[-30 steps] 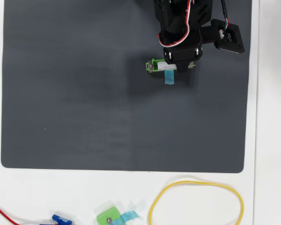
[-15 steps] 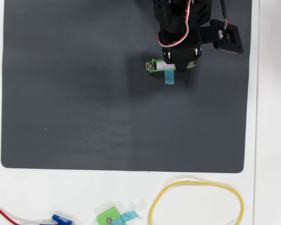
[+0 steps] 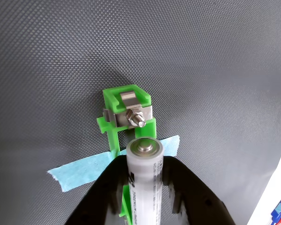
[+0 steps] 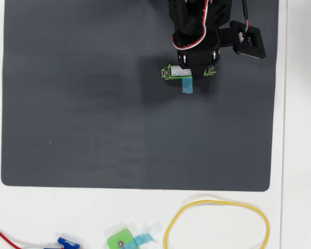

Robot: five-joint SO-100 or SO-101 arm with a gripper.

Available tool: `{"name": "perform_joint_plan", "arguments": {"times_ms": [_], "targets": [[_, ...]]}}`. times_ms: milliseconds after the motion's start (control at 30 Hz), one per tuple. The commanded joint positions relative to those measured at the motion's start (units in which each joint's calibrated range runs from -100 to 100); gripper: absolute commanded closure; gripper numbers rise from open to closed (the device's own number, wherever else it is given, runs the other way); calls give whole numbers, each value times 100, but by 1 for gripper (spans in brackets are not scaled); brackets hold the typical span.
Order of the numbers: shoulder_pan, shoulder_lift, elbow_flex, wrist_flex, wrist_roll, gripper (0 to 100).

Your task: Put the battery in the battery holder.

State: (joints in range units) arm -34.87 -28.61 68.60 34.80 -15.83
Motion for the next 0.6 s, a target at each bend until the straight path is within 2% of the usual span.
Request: {"name": "perform_joint_plan", "arguments": {"times_ms": [0, 433, 567], "targets": [[88, -1, -14, -53, 24, 100], [25, -18, -14, -53, 24, 100], [5, -495, 47, -9, 24, 100]]}}
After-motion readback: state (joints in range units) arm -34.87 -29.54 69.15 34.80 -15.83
